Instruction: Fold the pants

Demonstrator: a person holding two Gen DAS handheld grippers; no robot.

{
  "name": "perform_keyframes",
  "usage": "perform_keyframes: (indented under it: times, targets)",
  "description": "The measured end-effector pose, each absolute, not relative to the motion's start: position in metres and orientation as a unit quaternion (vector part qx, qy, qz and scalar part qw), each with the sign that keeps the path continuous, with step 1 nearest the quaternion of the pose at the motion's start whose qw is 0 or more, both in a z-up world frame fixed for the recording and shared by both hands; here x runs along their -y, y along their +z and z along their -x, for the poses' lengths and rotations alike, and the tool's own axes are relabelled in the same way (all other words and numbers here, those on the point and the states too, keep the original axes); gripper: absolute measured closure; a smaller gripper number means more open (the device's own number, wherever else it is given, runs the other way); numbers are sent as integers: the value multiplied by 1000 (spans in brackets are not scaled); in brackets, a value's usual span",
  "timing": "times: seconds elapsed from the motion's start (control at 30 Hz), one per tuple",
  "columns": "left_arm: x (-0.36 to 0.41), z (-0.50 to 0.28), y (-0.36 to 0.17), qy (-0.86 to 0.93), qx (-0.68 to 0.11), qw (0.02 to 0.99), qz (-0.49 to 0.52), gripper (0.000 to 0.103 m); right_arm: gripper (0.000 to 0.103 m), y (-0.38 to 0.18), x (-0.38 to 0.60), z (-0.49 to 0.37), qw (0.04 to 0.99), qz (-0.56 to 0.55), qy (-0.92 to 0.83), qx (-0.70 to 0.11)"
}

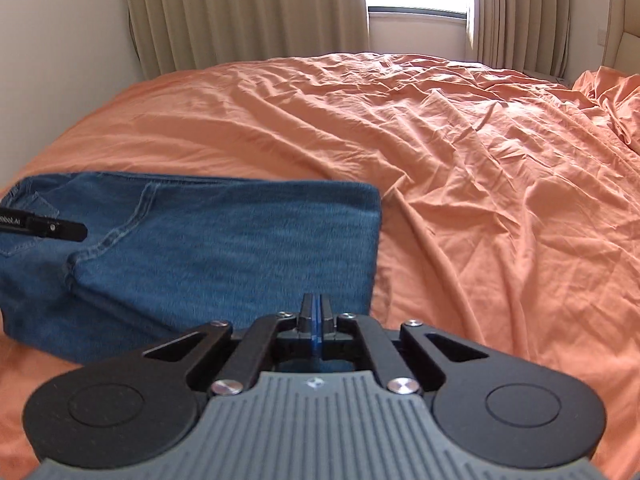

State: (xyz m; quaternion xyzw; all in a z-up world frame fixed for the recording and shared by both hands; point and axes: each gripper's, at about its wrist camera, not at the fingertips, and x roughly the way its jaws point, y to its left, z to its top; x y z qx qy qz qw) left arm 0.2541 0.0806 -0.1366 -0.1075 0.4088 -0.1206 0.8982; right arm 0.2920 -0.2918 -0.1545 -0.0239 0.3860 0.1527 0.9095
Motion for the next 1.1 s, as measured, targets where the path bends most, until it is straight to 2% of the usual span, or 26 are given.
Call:
perform_keyframes:
  times: [0.3,0.47,0.53,0.7,0.93,0.97,1.03,1.1]
  targets:
    - [-64,-251,-170,-72,-461,880,94,89,103,-197,286,-281,891,37,145,-429]
    - [-64,-244,-160,-57,-461,881,92,78,103,-183,278,-288,881,67,140,-446]
    - [-71,-232,-145,-48,-442,889,109,77,103,-167,274,-283,885,87,146,-434]
    - [-112,-196,-111,-32,-397,903,161,76,99,-132,262,-266,889,101,181,-409]
    - [-207,-159,-82,48,-342,905,247,75,99,-114,214,-263,881,135,224,-393]
    - [-226,-151,-81,62,-329,903,270,74,99,-114,207,-264,879,136,229,-395]
    - [-264,-137,-81,92,-302,893,322,62,99,-116,190,-267,876,139,239,-395]
    - [-301,-124,-87,121,-278,879,368,58,99,-119,171,-270,874,144,243,-395]
